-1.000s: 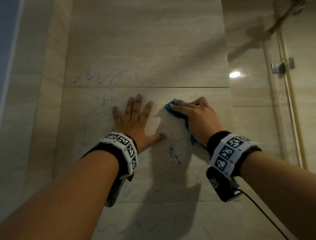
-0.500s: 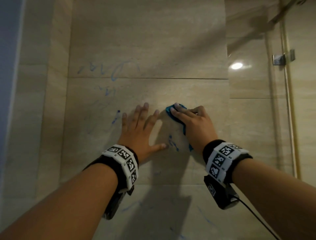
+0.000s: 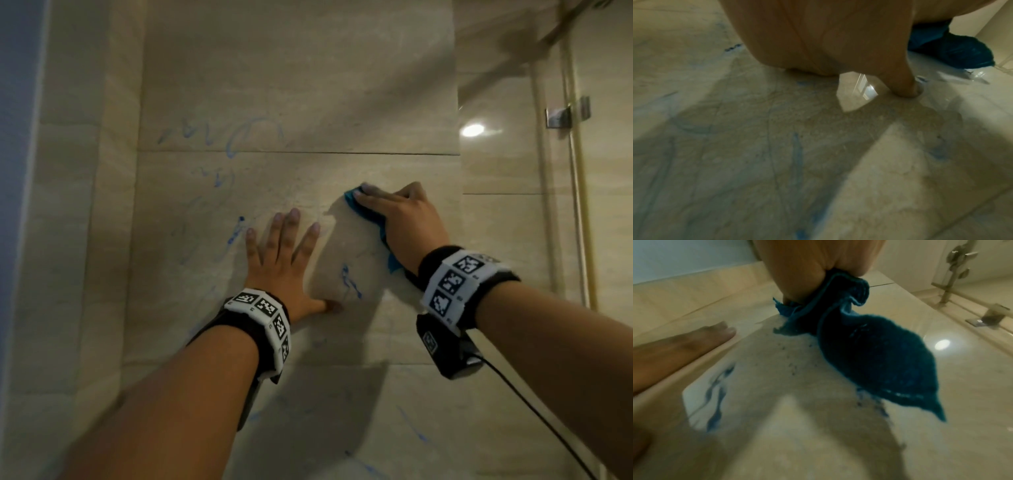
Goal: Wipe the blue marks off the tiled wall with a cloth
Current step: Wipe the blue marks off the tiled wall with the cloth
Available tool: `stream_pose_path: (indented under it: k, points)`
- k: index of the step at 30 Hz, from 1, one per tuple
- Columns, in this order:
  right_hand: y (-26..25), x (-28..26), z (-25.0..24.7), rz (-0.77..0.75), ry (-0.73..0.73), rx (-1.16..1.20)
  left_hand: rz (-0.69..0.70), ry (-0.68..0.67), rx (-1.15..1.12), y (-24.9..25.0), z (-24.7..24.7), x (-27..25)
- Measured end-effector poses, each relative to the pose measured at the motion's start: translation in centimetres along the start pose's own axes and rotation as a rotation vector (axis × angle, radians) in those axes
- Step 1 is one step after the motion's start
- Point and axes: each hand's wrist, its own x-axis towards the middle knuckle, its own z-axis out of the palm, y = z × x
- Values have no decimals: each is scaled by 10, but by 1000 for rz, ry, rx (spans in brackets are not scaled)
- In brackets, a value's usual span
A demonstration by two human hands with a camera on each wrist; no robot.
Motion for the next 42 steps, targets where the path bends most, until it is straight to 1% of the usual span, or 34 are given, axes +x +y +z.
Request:
stream_pose_path:
  k: [2, 4, 6, 7, 9, 11, 13, 17, 22, 25, 29, 32, 35, 37, 39, 42]
  points:
    - [5, 6, 3, 35, 77, 28, 0, -5, 1, 0, 0, 0]
    - [5, 2, 10, 39, 86, -7, 2, 3, -8, -1, 1, 0]
    - [1, -9, 19, 0, 71, -58, 5, 15, -9, -1, 2, 1]
    - [-2, -16, 22, -41, 66, -71, 4, 11, -11, -1, 2, 0]
    - [-4, -28, 27, -171, 53, -109, 2, -2, -8, 0, 1, -1]
    - [-1, -34, 27, -301, 119, -179, -2, 5, 3, 0, 0, -2]
    - [2, -32, 20, -354, 147, -175, -3, 12, 4, 1, 0, -2]
    - [10, -24, 15, -319, 88, -133, -4, 21, -3, 1, 1, -1]
    - [-5, -31, 30, -226, 133, -123, -7, 17, 5, 1, 1, -1]
    - [-8, -42, 35, -284, 99, -107, 3, 30, -1, 1, 1, -1]
    - [0, -53, 27, -360, 100, -68, 15, 65, 6, -1, 5, 0]
    - [1, -51, 23, -349, 99, -44, 15, 71, 2, -2, 6, 1]
    - [-5, -39, 25, -293, 136, 0, 14, 40, 5, -1, 5, 1]
    - [-10, -31, 29, -284, 142, 8, 8, 13, 9, -1, 4, 0]
    - [-13, -29, 34, -316, 146, -15, 9, 7, -5, 0, 3, 0]
    - [-17, -38, 38, -376, 128, 7, 15, 35, -14, -1, 4, 0]
